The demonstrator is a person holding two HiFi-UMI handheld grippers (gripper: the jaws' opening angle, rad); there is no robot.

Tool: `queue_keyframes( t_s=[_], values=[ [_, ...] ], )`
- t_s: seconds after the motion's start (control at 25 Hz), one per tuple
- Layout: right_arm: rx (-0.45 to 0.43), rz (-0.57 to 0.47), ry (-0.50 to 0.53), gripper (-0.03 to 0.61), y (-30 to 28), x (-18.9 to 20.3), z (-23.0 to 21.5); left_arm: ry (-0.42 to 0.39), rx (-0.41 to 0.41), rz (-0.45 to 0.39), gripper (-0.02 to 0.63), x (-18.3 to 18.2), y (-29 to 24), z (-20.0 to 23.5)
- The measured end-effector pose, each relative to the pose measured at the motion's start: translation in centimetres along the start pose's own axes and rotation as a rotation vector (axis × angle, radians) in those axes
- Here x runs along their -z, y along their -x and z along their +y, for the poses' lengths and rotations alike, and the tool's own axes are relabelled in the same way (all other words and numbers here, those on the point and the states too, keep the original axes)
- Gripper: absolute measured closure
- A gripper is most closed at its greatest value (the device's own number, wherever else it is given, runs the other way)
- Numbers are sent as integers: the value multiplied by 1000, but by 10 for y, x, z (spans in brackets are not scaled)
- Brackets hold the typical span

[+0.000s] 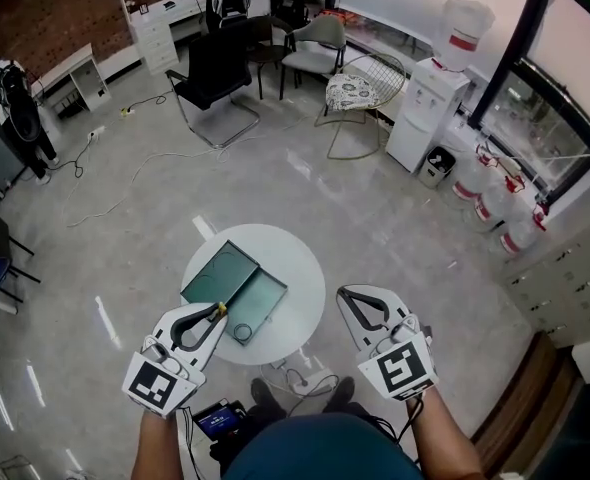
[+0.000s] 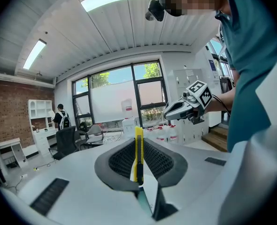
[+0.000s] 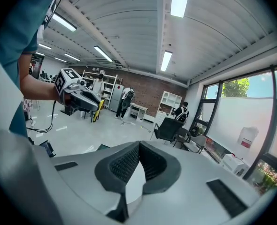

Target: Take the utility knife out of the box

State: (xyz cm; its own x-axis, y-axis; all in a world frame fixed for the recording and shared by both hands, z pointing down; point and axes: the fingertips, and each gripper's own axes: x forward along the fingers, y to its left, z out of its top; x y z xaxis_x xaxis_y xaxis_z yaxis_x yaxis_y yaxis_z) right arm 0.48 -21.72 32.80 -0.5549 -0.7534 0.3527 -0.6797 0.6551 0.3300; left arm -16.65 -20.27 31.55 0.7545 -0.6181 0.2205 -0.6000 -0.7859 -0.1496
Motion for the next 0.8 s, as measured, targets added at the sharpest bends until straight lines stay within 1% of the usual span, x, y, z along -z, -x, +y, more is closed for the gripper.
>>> queue_keyframes(
  t_s=[0.28, 0.6, 0.8],
  values=[
    [-2, 25, -29, 541, -7, 8, -3, -2, 18, 17, 545, 4, -9, 6],
    [-2, 38, -39, 541, -15, 16, -9, -6, 27, 20, 545, 10, -22, 12],
    [1, 41, -53, 541, -24, 22, -9, -5, 27, 24, 545, 22, -26, 18]
  ],
)
